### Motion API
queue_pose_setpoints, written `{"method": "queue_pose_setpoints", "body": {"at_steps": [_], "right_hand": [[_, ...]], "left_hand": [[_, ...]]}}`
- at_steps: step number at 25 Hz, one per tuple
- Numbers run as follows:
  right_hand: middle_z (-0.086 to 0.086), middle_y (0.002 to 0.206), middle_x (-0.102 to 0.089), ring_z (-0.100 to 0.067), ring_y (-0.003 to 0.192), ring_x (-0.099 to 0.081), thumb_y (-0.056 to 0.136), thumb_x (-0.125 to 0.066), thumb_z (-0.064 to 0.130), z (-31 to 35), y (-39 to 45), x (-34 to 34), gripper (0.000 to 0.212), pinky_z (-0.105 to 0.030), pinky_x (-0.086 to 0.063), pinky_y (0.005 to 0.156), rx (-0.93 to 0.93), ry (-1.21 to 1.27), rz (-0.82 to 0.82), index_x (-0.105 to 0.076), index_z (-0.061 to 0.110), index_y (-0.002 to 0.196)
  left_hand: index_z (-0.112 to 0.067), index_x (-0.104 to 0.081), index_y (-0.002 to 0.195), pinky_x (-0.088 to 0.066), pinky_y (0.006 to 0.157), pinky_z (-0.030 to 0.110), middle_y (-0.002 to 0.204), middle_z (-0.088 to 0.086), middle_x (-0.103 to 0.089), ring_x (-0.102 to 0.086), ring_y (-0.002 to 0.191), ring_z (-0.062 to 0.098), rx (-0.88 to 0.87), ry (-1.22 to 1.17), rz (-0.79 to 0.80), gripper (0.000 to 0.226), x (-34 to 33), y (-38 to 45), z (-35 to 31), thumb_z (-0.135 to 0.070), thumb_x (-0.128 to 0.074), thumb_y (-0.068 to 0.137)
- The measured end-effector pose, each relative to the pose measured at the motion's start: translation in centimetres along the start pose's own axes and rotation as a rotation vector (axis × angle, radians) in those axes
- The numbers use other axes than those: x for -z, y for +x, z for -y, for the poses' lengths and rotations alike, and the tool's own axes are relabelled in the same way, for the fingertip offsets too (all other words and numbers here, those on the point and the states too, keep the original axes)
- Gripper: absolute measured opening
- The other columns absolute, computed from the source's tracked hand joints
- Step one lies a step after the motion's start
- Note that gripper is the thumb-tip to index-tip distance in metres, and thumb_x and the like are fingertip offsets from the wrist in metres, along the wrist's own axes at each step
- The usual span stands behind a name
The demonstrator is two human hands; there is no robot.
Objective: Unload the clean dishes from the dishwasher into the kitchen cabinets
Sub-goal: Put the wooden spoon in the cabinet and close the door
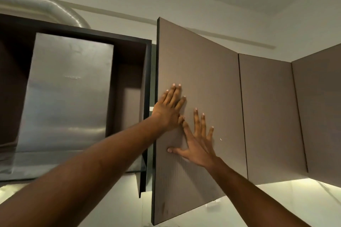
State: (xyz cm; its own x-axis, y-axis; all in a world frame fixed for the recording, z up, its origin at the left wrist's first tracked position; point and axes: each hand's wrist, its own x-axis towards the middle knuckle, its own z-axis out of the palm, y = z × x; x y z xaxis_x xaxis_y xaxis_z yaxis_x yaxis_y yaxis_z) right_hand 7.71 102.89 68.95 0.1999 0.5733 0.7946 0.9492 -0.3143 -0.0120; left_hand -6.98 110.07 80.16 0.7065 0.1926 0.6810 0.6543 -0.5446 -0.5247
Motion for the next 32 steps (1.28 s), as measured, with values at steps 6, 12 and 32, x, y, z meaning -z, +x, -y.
{"method": "queue_pose_setpoints", "body": {"at_steps": [6, 12, 32], "right_hand": [[-0.001, 0.155, 0.056, -0.039, 0.142, 0.050, 0.048, -0.079, 0.088, 1.0, 4.6, -2.2, 0.156, -0.085, 0.010, 0.110, 0.028, -0.011, 0.138, 0.030, 0.052, 0.153], [0.005, 0.151, 0.059, -0.041, 0.141, 0.051, 0.036, -0.080, 0.091, 0.0, 6.3, -7.1, 0.163, -0.092, -0.001, 0.104, -0.189, 0.149, 0.132, 0.033, 0.058, 0.148], [-0.003, 0.174, 0.017, -0.045, 0.157, 0.019, 0.069, -0.033, 0.104, -21.3, -24.5, 3.2, 0.111, -0.088, 0.001, 0.108, -0.507, -0.319, 0.150, -0.003, 0.052, 0.162]], "left_hand": [[-0.028, 0.023, 0.159, 0.011, 0.125, 0.057, 0.156, 0.015, 0.047, 0.041, 0.145, 0.039, -0.095, 0.004, 0.201, 0.142, -4.0, 4.1, 5.0, -0.058, -0.084, 0.071], [-0.023, 0.036, 0.155, 0.010, 0.123, 0.066, 0.149, 0.017, 0.057, 0.047, 0.139, 0.045, -0.017, 0.093, 0.129, 0.172, -10.0, 4.7, 4.8, -0.069, -0.091, 0.048], [-0.038, 0.000, 0.164, -0.015, 0.110, 0.082, 0.172, 0.015, 0.013, 0.005, 0.153, 0.055, -0.306, -0.308, -0.118, 0.137, -6.9, -2.0, -24.4, -0.090, -0.069, 0.058]]}}
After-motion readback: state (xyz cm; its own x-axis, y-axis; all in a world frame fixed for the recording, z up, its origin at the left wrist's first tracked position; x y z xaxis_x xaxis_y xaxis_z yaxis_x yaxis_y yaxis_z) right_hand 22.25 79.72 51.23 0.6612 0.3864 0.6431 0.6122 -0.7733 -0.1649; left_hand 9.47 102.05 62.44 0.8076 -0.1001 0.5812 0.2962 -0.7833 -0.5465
